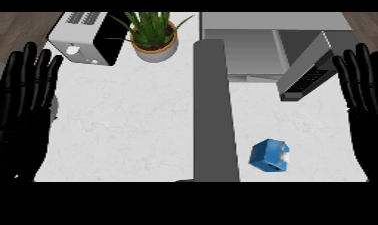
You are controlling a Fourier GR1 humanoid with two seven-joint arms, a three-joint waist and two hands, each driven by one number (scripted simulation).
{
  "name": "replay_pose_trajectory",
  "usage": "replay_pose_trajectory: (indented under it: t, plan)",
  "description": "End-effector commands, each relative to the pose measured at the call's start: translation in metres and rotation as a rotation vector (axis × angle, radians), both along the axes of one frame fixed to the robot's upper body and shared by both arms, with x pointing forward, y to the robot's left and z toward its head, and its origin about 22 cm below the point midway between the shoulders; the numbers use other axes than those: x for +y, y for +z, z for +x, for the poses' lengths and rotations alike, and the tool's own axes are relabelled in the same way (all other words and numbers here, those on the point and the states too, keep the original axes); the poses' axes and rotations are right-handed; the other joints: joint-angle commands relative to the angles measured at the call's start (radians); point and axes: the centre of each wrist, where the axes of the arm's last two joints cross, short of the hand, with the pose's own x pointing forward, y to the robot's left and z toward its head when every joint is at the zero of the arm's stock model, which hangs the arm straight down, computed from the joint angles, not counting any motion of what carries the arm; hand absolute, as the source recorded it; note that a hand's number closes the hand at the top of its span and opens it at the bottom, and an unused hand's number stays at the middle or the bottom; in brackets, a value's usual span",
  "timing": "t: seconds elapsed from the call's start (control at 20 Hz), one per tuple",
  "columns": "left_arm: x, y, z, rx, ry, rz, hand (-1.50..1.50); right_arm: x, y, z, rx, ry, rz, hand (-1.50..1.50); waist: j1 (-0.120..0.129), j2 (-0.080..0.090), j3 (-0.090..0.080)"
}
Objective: Pick up the milk, place it into the microwave and close the microwave
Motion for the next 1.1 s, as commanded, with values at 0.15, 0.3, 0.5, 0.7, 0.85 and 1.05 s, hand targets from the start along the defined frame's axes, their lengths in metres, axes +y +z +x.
replay_pose_trajectory:
  t: [0.15,0.3,0.5,0.7,0.85,1.05]
  plan:
    - [0.018,-0.016,0.011,0.019,-0.053,0.004,-1.50,0.024,0.013,-0.022,0.011,0.010,0.011,-1.50,-0.003,0.020,0.009]
    - [0.021,-0.036,0.023,0.173,-0.015,-0.089,-1.50,0.049,0.008,-0.040,0.147,0.091,0.167,-1.50,-0.015,0.019,0.008]
    - [0.004,-0.027,0.019,0.197,-0.030,-0.099,-1.50,0.052,0.010,-0.045,0.153,0.052,0.176,-1.50,-0.005,0.019,0.009]
    - [0.011,-0.021,0.002,0.186,-0.035,-0.083,-1.50,0.054,-0.009,-0.036,0.174,0.012,0.174,-1.50,-0.001,0.019,0.010]
    - [0.012,-0.027,-0.011,0.172,-0.042,-0.102,-1.50,0.053,-0.017,-0.041,0.202,0.005,0.176,-1.50,-0.001,0.019,0.009]
    - [0.015,-0.034,-0.026,0.170,-0.032,-0.101,-1.50,0.041,-0.017,-0.028,0.228,-0.035,0.116,-1.50,0.002,0.019,0.009]
